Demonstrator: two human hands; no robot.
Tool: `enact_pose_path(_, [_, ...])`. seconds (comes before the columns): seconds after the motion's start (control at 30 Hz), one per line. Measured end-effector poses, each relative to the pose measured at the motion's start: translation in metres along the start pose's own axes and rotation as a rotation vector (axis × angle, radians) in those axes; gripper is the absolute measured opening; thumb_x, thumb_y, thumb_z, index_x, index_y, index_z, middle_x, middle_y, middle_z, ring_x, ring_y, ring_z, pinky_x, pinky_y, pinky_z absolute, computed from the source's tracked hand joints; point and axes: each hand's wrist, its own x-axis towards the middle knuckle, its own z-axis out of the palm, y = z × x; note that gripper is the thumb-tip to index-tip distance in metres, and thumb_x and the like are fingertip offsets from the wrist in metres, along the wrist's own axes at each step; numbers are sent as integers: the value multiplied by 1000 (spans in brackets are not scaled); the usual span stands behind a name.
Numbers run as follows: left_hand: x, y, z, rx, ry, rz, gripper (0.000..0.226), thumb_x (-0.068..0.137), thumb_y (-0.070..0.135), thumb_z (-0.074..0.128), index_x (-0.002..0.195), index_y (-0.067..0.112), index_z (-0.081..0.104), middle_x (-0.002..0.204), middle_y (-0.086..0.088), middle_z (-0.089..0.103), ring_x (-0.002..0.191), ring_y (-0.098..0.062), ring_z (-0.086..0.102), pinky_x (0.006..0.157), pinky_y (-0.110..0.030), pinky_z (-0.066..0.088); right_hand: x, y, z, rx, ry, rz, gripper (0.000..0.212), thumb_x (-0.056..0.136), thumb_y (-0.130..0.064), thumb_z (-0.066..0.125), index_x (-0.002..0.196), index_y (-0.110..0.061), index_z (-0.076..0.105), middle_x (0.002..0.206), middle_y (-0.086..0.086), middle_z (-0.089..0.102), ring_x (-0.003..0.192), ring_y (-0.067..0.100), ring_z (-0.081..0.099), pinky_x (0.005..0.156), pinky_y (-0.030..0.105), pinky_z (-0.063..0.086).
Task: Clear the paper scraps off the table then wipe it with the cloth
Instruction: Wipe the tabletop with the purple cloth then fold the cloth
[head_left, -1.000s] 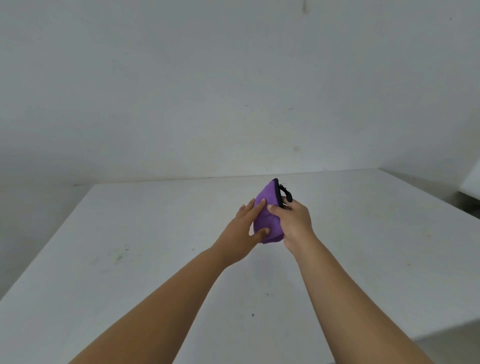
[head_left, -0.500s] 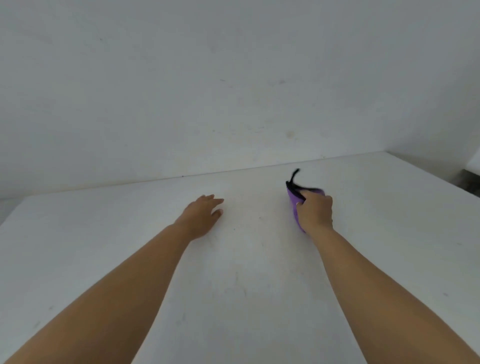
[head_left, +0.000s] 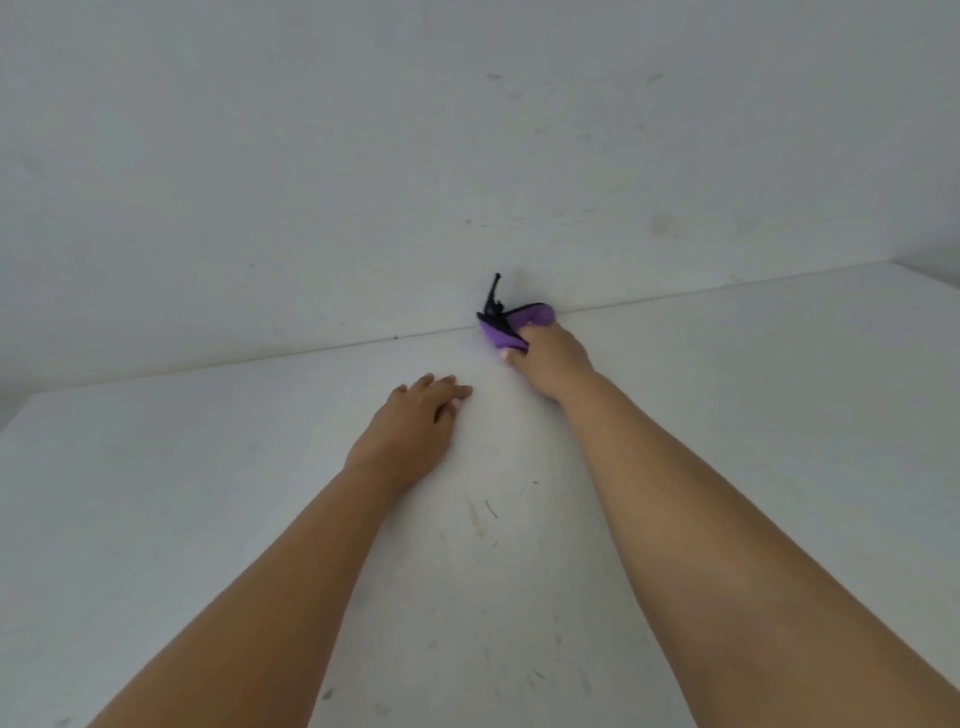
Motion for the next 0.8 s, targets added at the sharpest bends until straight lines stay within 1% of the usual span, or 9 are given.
enact_pose_path(0.13, [-2, 2, -5, -77, 38, -79, 37, 99, 28, 32, 131, 33, 51, 146, 1, 42, 135, -21, 35, 113, -32, 24, -6, -31, 11, 32, -160, -201, 39, 95, -28, 49, 133, -20, 51, 137, 12, 51, 122, 30, 48, 98, 31, 38])
enact_pose_path(0.23, [-8, 8, -7, -75, 57, -69, 37, 99, 26, 34, 131, 30, 52, 143, 0, 47, 135, -19, 37, 112, -32, 27, -13, -13, -3, 100, -242, -199, 45, 95, -25, 52, 139, -22, 45, 148, 8, 39, 133, 26, 40, 106, 24, 28])
enact_pose_path(0.3, [-11, 13, -8, -48, 64, -34, 38, 98, 23, 35, 132, 28, 52, 142, 2, 48, 137, -17, 34, 112, -30, 25, -17, 9, -16, 76, -219, -149, 45, 96, -25, 51, 140, -23, 43, 151, 9, 33, 135, 28, 36, 107, 25, 26])
enact_pose_path(0.43, [-20, 28, -7, 1, 31, -19, 39, 98, 29, 36, 135, 29, 48, 145, 7, 43, 140, -14, 28, 114, -29, 21, -40, 58, -39, 2, -130, 5, 46, 97, -30, 47, 142, -25, 39, 158, 16, 9, 143, 31, 20, 114, 34, 21])
enact_pose_path(0.5, [-25, 36, -5, 70, -25, -18, 41, 99, 33, 32, 139, 30, 43, 150, 7, 35, 143, -14, 22, 116, -31, 16, -61, 83, -51, 0, -54, 88, 46, 97, -28, 44, 142, -25, 39, 158, 14, 11, 141, 30, 24, 112, 35, 24])
enact_pose_path(0.57, [-31, 43, -4, 118, -82, -18, 44, 100, 34, 27, 143, 30, 35, 154, 6, 27, 144, -14, 16, 118, -33, 12, -87, 104, -62, 5, 13, 169, 45, 96, -24, 42, 141, -23, 41, 155, 13, 20, 136, 31, 32, 108, 34, 29])
enact_pose_path(0.67, [-41, 47, -4, 123, -118, -29, 46, 101, 32, 23, 146, 27, 30, 155, 6, 24, 145, -15, 15, 119, -35, 11, -119, 119, -69, -12, 48, 272, 44, 98, -22, 37, 142, -21, 40, 152, 11, 28, 127, 33, 42, 99, 35, 36])
enact_pose_path(0.73, [-52, 49, -5, 116, -118, -36, 46, 100, 31, 22, 146, 26, 29, 155, 5, 24, 145, -14, 15, 119, -35, 11, -130, 111, -63, -8, 79, 322, 44, 98, -21, 35, 141, -18, 39, 151, 11, 29, 133, 31, 37, 101, 38, 36])
enact_pose_path(0.8, [-65, 54, -5, 105, -107, -25, 47, 100, 29, 23, 146, 25, 30, 155, 5, 24, 145, -13, 15, 119, -35, 11, -135, 91, -53, -1, 97, 345, 43, 99, -22, 34, 141, -13, 38, 154, 11, 26, 143, 26, 21, 109, 44, 32])
